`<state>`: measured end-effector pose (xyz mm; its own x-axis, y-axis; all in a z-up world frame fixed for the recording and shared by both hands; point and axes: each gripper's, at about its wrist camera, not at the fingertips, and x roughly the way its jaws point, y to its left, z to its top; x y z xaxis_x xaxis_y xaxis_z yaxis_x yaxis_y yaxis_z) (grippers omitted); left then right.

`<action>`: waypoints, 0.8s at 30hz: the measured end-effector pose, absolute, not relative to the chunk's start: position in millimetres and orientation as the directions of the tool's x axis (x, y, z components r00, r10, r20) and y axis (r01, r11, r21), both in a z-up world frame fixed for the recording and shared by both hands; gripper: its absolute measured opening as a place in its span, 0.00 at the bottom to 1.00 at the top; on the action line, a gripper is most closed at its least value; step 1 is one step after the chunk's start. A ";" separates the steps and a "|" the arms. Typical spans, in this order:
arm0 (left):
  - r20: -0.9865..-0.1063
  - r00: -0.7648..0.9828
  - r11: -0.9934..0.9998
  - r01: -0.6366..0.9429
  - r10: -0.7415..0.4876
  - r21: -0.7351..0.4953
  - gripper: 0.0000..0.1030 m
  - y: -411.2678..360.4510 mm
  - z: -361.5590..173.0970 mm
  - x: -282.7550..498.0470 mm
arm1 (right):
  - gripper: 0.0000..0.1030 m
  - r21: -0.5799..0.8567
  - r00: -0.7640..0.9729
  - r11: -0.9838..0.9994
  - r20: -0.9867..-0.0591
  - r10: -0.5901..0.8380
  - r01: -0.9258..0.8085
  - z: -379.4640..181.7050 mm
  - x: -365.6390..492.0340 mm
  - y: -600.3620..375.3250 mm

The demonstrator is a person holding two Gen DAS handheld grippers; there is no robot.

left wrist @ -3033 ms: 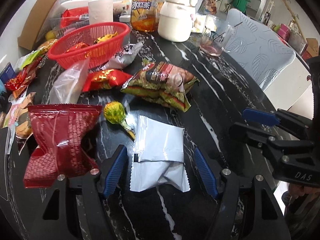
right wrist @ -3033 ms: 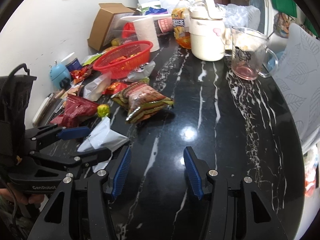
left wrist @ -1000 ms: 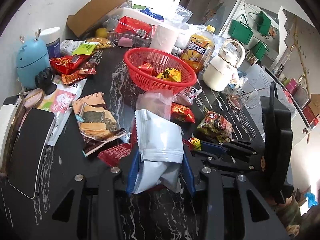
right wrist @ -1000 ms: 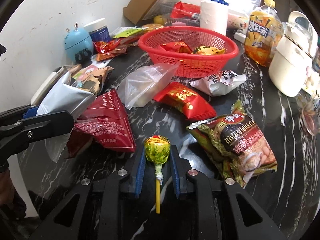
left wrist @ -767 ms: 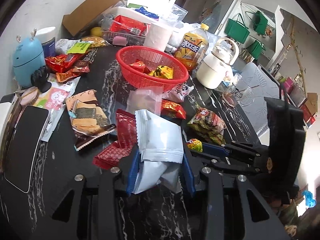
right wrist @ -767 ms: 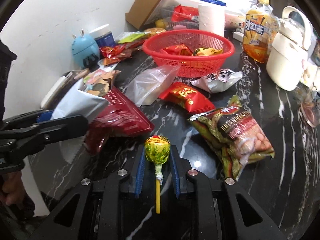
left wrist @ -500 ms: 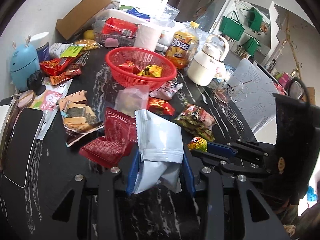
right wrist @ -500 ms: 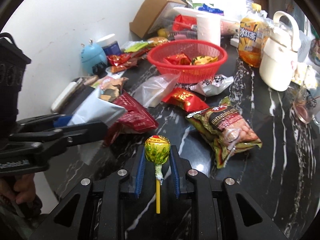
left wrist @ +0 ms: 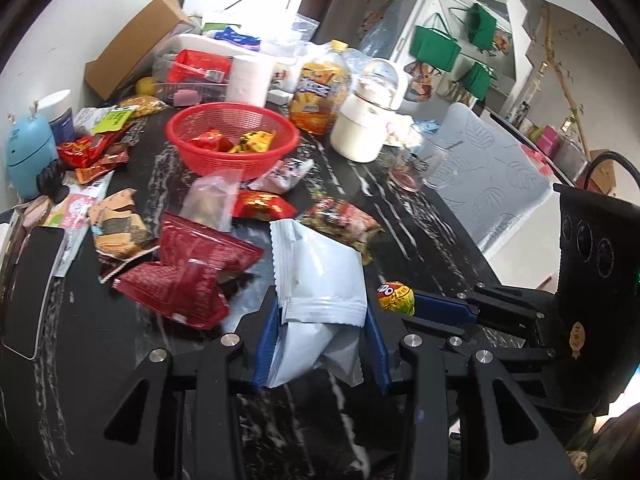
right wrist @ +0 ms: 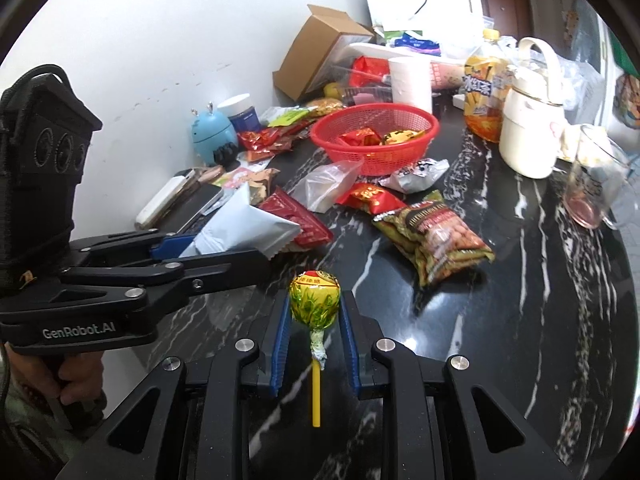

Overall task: Organize snacks
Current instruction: 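Carry the white packet and the lollipop toward the red basket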

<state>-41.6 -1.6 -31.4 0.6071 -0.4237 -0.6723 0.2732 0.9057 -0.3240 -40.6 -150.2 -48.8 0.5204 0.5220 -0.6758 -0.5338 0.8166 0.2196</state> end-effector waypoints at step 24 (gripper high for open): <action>-0.595 0.663 0.890 0.364 -0.455 -0.275 0.38 -18.5 10.1 -9.0 | 0.23 0.141 0.624 0.835 -0.600 0.500 -0.533 -4.2 -21.0 -167.0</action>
